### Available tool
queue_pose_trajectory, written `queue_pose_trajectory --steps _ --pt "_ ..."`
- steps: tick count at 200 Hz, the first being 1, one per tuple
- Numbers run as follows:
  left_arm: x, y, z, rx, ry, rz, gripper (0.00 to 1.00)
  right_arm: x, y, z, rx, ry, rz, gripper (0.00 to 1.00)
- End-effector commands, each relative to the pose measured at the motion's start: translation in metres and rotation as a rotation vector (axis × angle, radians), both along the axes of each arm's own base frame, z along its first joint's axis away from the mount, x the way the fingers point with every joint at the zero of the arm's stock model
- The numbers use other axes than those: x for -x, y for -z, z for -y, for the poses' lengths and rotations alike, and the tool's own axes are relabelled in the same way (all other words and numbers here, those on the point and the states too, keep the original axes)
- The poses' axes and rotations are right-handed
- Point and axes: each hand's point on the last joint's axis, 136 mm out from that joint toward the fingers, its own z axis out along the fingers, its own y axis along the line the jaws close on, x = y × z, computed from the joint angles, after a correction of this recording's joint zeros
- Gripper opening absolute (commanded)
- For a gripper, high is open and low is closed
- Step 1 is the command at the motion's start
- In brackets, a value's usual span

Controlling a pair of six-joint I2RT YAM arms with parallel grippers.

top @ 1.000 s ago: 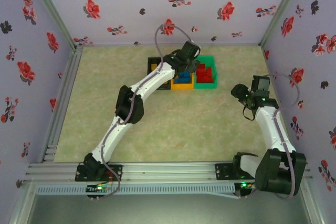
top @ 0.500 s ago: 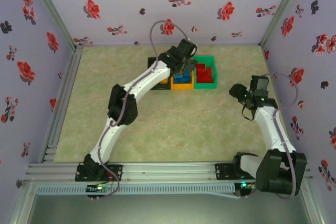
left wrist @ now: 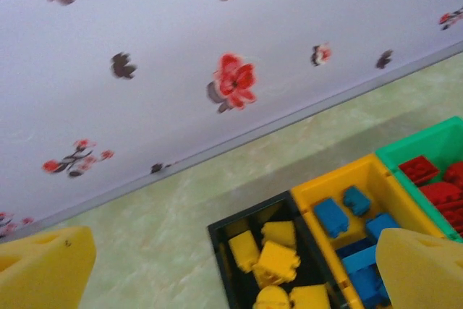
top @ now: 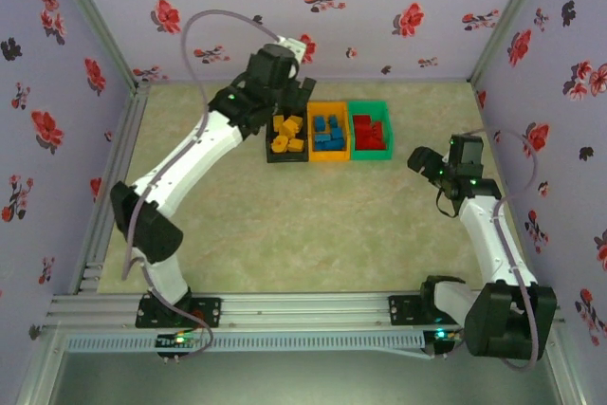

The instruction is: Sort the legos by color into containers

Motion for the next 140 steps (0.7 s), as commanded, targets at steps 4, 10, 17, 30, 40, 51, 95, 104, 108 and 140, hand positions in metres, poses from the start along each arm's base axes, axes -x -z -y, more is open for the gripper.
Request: queue_pose_trajectory --steps 4,10,17,30,40,51,95,104,108,140 --pt "0.012 0.000 -0.048 0.006 -0.095 -0.026 1.00 -0.007 -0.035 0.000 0.050 -0.031 0.077 0.93" --pt "0.016 0.001 -0.057 0.002 -0.106 -0.031 1.00 -0.008 -0.038 0.000 0.060 -0.039 0.081 0.94" --pt "0.020 0.002 -0.067 0.018 -0.127 -0.038 1.00 -0.008 -0.043 0.000 0.070 -0.044 0.085 0.94" --pt "0.029 0.003 -0.085 0.027 -0.157 -0.047 1.00 -0.010 -0.051 0.000 0.083 -0.057 0.092 0.95" --pt "0.036 0.002 -0.099 0.033 -0.178 -0.050 1.00 -0.012 -0.057 -0.001 0.090 -0.064 0.101 0.98" --pt "0.043 0.003 -0.113 0.041 -0.203 -0.055 1.00 -0.014 -0.064 -0.001 0.095 -0.064 0.113 1.00" --pt "0.065 0.016 -0.178 0.102 -0.355 -0.067 1.00 -0.022 -0.082 0.006 0.116 -0.031 0.126 0.99" --pt "0.067 0.019 -0.184 0.094 -0.346 -0.034 1.00 -0.024 -0.082 0.007 0.119 -0.028 0.127 0.99" --pt "0.069 0.019 -0.185 0.092 -0.342 -0.015 1.00 -0.025 -0.084 0.007 0.120 -0.027 0.135 1.00" --pt "0.070 0.046 -0.227 0.178 -0.433 0.035 1.00 -0.036 -0.079 0.019 0.176 0.016 0.161 0.99"
